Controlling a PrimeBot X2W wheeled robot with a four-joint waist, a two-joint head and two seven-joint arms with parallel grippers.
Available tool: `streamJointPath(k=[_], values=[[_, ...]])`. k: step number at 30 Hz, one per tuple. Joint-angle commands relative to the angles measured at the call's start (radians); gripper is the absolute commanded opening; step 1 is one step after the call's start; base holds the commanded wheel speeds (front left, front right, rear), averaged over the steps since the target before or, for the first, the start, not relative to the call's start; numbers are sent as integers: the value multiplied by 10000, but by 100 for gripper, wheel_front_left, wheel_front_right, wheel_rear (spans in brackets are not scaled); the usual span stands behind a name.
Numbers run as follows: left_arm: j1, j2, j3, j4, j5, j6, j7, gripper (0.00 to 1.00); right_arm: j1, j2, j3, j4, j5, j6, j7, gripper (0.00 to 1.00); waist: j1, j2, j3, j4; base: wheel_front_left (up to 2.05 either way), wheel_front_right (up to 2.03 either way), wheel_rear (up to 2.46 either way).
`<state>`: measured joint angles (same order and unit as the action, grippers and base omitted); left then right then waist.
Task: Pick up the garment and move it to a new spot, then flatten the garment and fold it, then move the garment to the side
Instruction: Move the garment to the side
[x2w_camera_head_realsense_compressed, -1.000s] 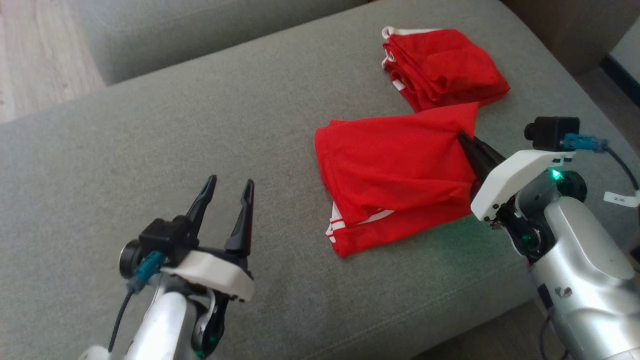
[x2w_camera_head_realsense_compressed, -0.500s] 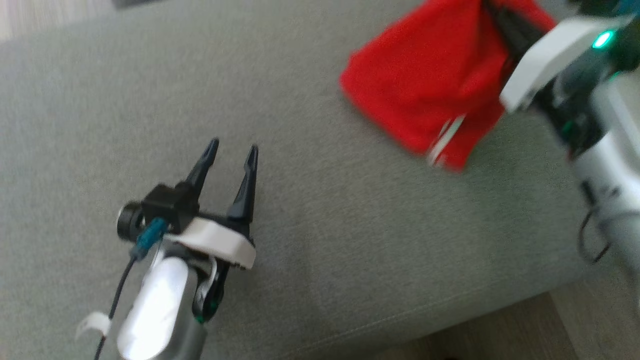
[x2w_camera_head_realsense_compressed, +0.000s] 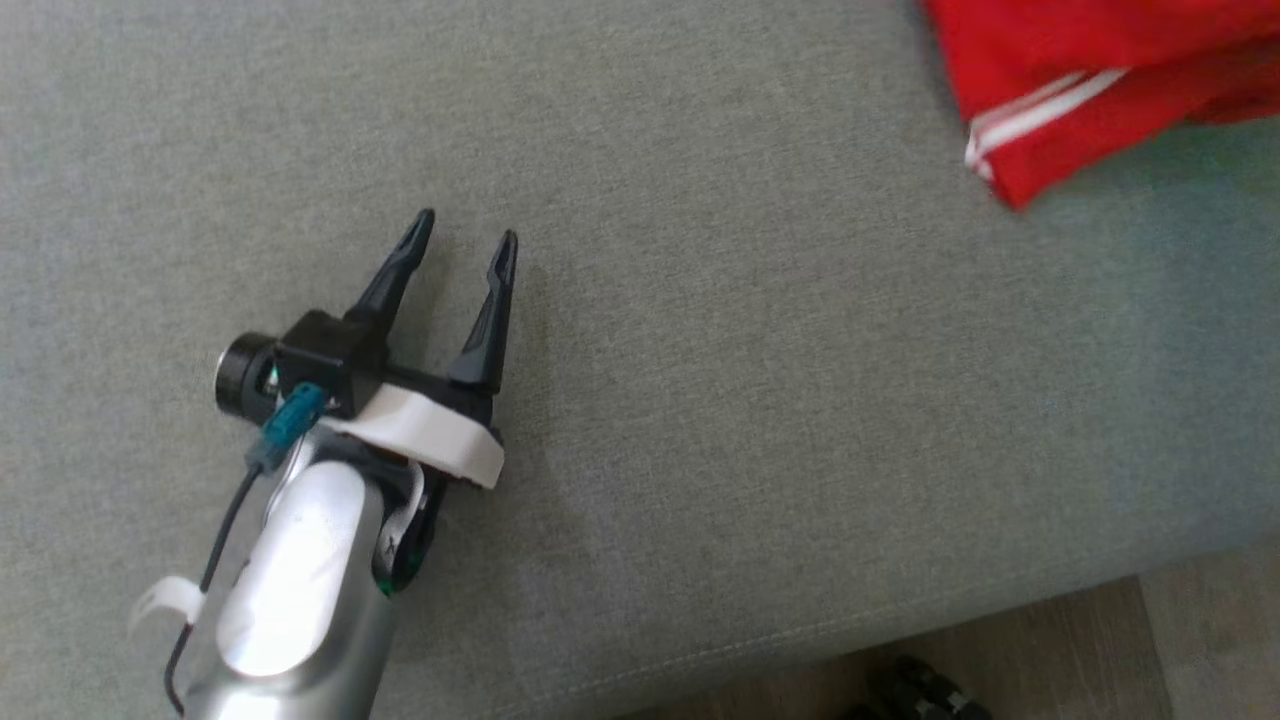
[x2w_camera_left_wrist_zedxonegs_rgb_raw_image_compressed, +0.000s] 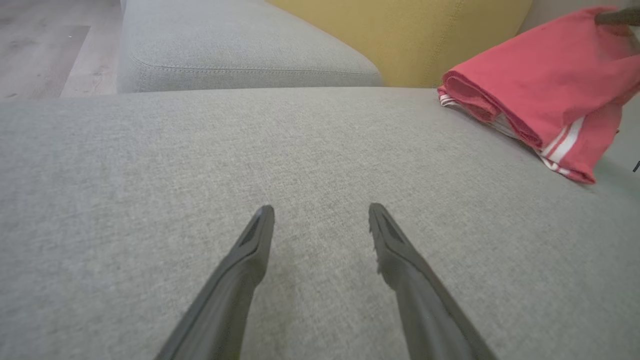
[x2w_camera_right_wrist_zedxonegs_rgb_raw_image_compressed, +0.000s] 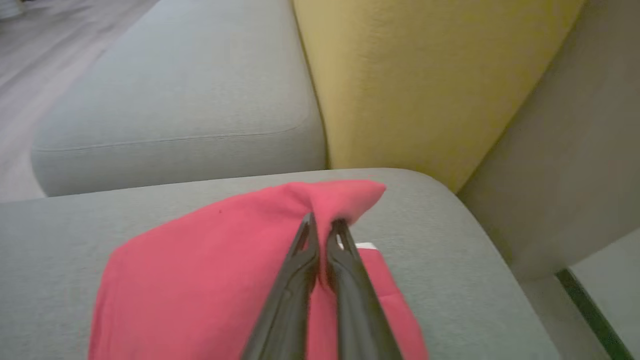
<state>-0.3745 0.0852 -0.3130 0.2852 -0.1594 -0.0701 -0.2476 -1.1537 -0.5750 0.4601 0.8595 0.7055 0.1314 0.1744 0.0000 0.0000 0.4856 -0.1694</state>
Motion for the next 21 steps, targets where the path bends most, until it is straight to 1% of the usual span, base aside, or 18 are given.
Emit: streamJointPath(k=[1,4,5,6,7,10,15,18,21], values=[[-225,168,233,-264,83,37,10,100,-238,-332,-116,-136,-134,-7,-117,0,0,0,94,40,0,0,0],[-259,205,199,-325,90,63,63,100,-478,-512,-183,315,-514,-7,-298,0,0,0,262,68,0,0,0],[-276,220,189,-332,89,64,72,100,-528,-502,-142,479,-707,-7,-369,14,0,0,293,76,0,0,0],[-298,231,180,-335,85,65,83,100,-562,-453,-108,679,-865,-7,-406,55,0,0,323,89,0,0,0],[-327,235,170,-330,79,66,94,100,-600,-407,-63,906,-1047,-7,-436,100,0,0,344,109,0,0,0],[-407,222,125,-275,45,66,110,100,-786,-357,34,1685,-1855,-7,-852,100,0,0,286,198,0,0,0],[-385,155,179,-137,-122,133,17,100,-1032,-169,-83,2944,-3277,-7,-2113,100,0,0,-250,327,0,0,0],[-259,142,364,-116,-270,222,-60,100,-1120,57,-273,3275,-3883,-7,-3056,100,0,0,-803,351,0,0,0],[-51,159,681,-218,-452,338,-112,100,-953,484,-409,3197,-4037,-7,-3814,100,0,0,-1462,357,0,0,0]])
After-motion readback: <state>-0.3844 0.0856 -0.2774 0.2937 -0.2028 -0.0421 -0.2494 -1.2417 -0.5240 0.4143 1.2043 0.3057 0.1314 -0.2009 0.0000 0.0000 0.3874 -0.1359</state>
